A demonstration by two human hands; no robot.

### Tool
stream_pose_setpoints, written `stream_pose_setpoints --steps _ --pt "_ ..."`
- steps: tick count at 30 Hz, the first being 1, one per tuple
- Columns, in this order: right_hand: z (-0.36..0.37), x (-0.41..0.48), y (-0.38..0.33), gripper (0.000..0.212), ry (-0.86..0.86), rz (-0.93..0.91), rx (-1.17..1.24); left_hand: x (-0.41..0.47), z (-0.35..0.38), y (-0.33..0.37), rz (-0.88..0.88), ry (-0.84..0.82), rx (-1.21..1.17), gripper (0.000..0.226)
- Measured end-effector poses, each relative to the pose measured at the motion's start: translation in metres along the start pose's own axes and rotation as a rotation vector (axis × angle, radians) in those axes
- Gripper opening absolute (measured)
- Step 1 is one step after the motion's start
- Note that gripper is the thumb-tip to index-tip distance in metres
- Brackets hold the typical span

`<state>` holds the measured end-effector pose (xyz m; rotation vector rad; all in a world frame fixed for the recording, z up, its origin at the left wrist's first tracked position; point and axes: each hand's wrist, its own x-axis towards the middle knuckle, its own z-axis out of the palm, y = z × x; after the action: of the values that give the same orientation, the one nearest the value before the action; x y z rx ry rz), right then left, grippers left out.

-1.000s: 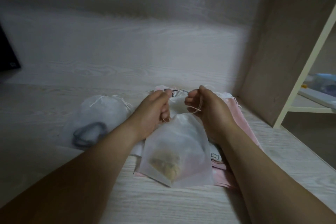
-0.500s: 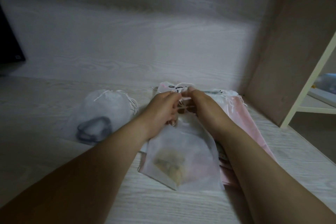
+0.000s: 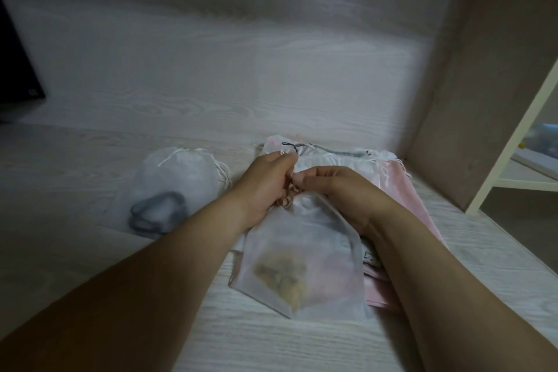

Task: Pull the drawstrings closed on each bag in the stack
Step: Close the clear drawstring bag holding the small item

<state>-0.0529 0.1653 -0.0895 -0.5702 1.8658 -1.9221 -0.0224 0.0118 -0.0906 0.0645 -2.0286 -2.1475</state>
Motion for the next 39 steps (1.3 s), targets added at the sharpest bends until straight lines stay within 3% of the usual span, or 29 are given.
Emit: stream_pose_setpoints --steps 5,11,17,20,23,26,29,32,35,39 --pt "0.002 -0.001 -0.002 0.011 -0.015 -0.015 -0.08 0.002 -0.005 0.001 -0.08 0.007 -0.181 0.033" --pt "0.002 -0.001 -0.002 0.016 0.037 0.023 0.038 0.005 -0.005 -0.002 -0.076 -0.009 -0.192 0.034" --pt "0.0 0.0 -0.006 0.014 0.121 0.138 0.22 0.008 -0.013 0.0 -0.205 0.131 -0.482 0.044" --pt "0.002 0.0 -0.008 0.016 0.139 0.186 0.296 0.008 -0.008 0.001 -0.139 0.161 -0.52 0.041" --pt "0.001 0.0 -0.008 0.012 0.185 0.191 0.276 0.008 -0.005 0.004 -0.023 0.191 -0.498 0.033" --pt "0.001 0.0 -0.005 0.019 0.25 0.085 -0.102 0.008 -0.006 0.008 0.059 0.135 -0.436 0.029" --pt "0.008 -0.002 -0.002 0.024 0.195 -0.013 -0.255 0.012 -0.005 0.013 0.145 0.051 -0.311 0.026" --pt "0.008 -0.003 0.0 0.023 0.102 -0.034 -0.242 0.018 -0.002 0.018 0.187 0.038 -0.119 0.025" --pt "0.007 -0.005 0.001 0.032 0.034 -0.026 -0.143 0.021 -0.001 0.021 0.127 0.002 -0.073 0.023" --pt "0.006 -0.004 0.002 0.025 0.021 -0.038 -0.127 0.03 0.006 0.029 0.093 -0.058 -0.014 0.023"
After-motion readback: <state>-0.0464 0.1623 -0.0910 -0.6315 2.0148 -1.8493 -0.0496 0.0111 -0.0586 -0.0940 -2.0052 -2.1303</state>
